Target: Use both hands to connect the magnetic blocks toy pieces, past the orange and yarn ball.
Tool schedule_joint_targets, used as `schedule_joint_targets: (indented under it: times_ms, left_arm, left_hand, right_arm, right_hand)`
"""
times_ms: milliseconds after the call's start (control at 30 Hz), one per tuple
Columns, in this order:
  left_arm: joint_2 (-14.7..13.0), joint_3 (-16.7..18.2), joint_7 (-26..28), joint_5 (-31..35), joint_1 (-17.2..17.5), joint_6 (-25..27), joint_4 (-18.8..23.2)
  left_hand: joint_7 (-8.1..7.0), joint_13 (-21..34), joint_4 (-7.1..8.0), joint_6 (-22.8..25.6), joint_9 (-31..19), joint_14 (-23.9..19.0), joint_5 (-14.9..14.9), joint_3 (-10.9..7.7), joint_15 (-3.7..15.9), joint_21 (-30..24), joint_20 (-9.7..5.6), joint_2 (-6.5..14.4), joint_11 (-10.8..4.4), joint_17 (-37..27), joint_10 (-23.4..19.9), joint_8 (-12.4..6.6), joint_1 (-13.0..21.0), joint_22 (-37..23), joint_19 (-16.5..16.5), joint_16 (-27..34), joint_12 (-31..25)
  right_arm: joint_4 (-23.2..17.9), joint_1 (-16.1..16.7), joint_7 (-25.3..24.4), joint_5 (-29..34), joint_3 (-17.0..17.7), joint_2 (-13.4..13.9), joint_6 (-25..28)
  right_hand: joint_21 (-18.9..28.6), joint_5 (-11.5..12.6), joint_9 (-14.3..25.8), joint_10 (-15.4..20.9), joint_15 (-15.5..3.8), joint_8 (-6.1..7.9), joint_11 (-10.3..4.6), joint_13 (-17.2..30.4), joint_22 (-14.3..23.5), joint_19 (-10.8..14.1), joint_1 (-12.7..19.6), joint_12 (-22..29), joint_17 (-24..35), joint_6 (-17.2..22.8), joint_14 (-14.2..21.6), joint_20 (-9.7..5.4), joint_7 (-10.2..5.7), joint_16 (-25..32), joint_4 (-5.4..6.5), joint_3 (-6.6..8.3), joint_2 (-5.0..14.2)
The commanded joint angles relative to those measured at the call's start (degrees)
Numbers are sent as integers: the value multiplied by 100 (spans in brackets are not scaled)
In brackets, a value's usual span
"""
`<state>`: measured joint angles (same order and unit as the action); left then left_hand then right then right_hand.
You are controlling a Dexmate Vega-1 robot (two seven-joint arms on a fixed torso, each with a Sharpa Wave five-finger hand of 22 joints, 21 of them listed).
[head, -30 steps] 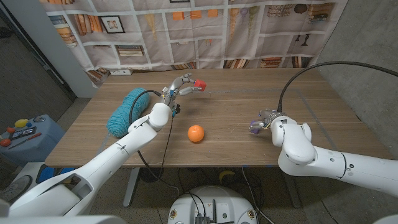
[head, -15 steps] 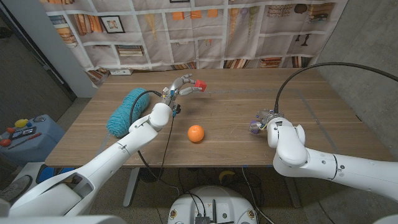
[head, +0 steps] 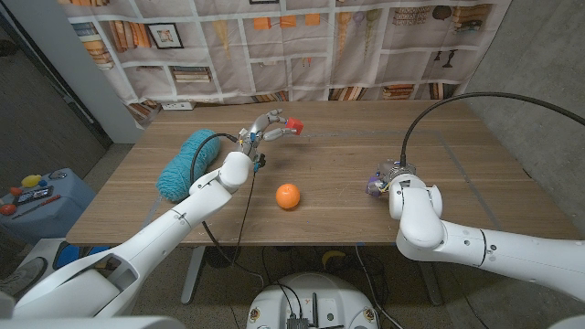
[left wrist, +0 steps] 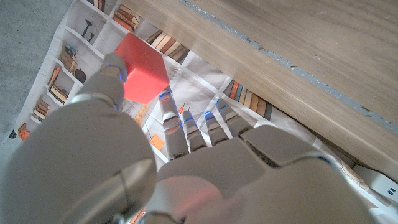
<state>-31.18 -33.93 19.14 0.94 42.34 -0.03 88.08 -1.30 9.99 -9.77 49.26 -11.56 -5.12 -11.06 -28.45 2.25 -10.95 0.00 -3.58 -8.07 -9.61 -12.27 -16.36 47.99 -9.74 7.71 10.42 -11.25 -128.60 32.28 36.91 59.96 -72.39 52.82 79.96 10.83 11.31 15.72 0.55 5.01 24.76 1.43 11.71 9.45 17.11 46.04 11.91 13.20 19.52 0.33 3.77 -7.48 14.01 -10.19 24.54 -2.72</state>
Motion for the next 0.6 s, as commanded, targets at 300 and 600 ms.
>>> schedule_joint_targets:
  times_ms: [300,600]
  left_arm:
    - [-23,2,-14,-23,30,29,39]
    - [-38,8,-13,-31,62,20,64]
  left_hand:
    - [-313,17,13,543,-36,-31,-57,47,-13,4,20,90,-5,-18,-39,-51,63,-10,49,-6,13]
    - [-326,17,12,578,-41,-36,-59,61,-11,5,17,103,-9,-18,-55,-56,74,-10,49,-5,9]
  right_arm:
    - [287,471,486,1135,336,-256,-244]
    - [414,1177,437,1627,1103,-552,-681]
  right_hand:
    - [43,-48,119,247,-100,447,-86,20,9,216,289,75,66,682,196,-58,-232,99,20,53,-3]
    - [45,-62,246,540,-286,930,-202,14,9,401,512,104,125,1416,413,-159,-466,204,40,70,69]
